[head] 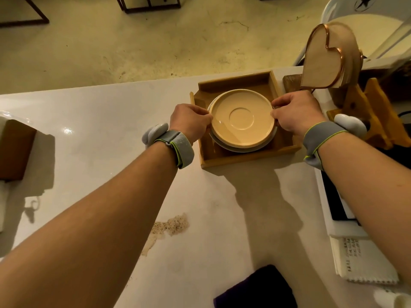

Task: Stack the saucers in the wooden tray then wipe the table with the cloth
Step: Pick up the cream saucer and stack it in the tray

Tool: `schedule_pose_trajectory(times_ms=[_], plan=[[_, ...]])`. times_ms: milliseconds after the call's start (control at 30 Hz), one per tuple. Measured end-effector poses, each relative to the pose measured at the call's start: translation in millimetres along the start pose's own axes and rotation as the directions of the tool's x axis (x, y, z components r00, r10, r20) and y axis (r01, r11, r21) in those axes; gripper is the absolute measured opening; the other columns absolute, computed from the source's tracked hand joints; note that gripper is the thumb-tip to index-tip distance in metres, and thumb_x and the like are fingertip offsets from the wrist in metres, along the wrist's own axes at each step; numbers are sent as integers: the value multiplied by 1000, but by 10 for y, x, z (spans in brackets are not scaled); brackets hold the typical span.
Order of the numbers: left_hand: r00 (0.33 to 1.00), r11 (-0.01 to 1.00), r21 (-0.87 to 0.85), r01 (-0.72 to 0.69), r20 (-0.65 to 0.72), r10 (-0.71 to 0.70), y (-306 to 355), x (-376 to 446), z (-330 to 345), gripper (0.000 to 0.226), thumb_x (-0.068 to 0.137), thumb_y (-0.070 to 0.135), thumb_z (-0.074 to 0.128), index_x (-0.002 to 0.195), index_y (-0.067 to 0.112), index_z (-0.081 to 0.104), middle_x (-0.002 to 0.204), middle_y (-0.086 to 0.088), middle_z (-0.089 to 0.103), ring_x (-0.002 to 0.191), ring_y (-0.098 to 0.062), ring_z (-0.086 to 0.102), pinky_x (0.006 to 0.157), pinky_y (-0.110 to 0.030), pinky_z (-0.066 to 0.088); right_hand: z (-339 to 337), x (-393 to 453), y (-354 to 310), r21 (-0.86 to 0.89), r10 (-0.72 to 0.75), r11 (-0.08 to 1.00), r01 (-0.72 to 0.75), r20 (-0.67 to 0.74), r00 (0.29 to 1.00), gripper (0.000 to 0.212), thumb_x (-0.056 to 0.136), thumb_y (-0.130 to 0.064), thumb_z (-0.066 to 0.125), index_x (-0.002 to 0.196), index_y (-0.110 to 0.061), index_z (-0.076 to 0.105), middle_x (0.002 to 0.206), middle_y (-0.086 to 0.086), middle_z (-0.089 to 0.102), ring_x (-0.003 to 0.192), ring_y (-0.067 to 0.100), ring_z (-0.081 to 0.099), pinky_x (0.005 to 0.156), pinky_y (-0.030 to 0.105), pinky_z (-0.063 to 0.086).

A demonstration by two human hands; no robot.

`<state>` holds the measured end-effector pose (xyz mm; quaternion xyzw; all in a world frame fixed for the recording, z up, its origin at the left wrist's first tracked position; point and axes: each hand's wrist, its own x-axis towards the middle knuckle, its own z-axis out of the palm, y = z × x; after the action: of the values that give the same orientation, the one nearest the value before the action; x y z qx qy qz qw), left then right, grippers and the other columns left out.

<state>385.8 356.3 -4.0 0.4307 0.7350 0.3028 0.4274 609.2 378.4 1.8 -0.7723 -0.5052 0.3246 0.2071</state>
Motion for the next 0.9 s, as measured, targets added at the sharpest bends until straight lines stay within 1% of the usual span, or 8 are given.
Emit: schedule_pose_trajectory(times_ms=[133,200,267,333,467,567,700,900], plan=[[1000,1000,-5,-10,26,10,-51,-127,-151,8,85,23,71,90,17,68,87,-5,71,76,-17,70,67,-28,60,-35,-103,-13,-125,-109,987,98,-84,990,23,84,-23,65,106,-22,71,113,4,69,101,22,60,80,27,44],[998,999,22,-25,60,23,-92,-203,-255,10,86,24,70,92,16,68,87,-4,70,77,-17,69,65,-26,59,-58,-197,-11,-171,-175,973,155,-113,978,24,85,-25,64,108,-22,70,112,5,69,100,22,60,81,28,44],[996,998,49,-30,91,25,-167,-318,-366,15,87,25,69,98,14,69,87,-2,70,77,-15,69,63,-24,57,-59,-343,13,-207,-249,952,225,-100,963,23,86,-24,64,108,-21,69,108,6,69,91,18,58,79,28,45],[990,998,57,-31,136,23,-271,-467,-469,19,87,27,69,101,14,70,87,-1,71,77,-13,69,61,-22,56,-59,-523,53,-220,-304,934,281,-77,950,24,86,-24,63,109,-19,68,106,7,69,90,18,58,80,31,48],[975,993,97,-63,217,40,-611,-869,-678,17,84,31,71,96,20,73,83,1,73,76,-12,70,65,-24,58,55,-964,170,-223,-372,904,364,8,928,25,86,-23,64,110,-17,68,103,9,69,93,24,61,84,37,51],[967,992,123,-37,256,5,-855,-1139,-720,15,83,34,71,95,24,72,86,3,73,80,-12,70,70,-27,59,166,-1234,278,-232,-374,893,386,94,923,27,85,-24,65,112,-20,67,99,5,69,87,18,58,80,29,46],[951,983,182,-29,309,-29,-1144,-1506,-749,21,83,38,70,101,27,72,90,10,71,80,-5,67,67,-21,54,273,-1595,444,-239,-337,888,393,242,910,31,85,-23,67,116,-22,64,100,1,67,88,17,59,82,28,46],[920,950,258,-178,387,67,-1512,-2206,-738,26,81,42,71,101,26,73,88,9,72,80,-9,67,76,-30,56,310,-2160,685,-292,-313,856,427,365,877,30,82,-21,69,112,-21,67,97,0,68,86,15,61,83,26,45]])
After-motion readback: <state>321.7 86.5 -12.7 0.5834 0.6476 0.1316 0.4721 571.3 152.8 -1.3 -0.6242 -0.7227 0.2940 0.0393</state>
